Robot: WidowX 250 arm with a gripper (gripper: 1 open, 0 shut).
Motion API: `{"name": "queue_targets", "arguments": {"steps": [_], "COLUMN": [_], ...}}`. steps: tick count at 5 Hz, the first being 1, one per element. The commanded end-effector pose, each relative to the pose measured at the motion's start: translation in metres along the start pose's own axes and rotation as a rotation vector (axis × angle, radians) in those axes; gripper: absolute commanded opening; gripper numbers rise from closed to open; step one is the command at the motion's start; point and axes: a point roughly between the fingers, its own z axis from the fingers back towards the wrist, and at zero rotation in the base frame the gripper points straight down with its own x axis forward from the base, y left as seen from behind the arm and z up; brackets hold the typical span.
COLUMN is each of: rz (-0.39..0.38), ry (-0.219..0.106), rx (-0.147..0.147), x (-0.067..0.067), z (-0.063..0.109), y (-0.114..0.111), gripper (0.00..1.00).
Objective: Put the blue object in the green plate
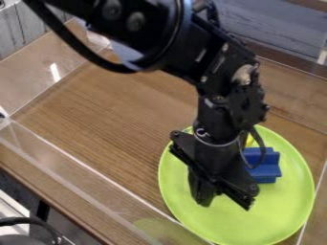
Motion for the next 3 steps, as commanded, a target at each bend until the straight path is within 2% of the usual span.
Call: {"name": "queue_targets", "arguments": {"steps": [1,3], "rz": [-0.022,-0.046], "ry": [-0.019,-0.018], "rx": [0.001,0.005], "x": [0.0027,0.0031], "z": [0.0033,0.0027], "y": [-0.0017,-0.0022], "gripper": [0.00,0.00]}}
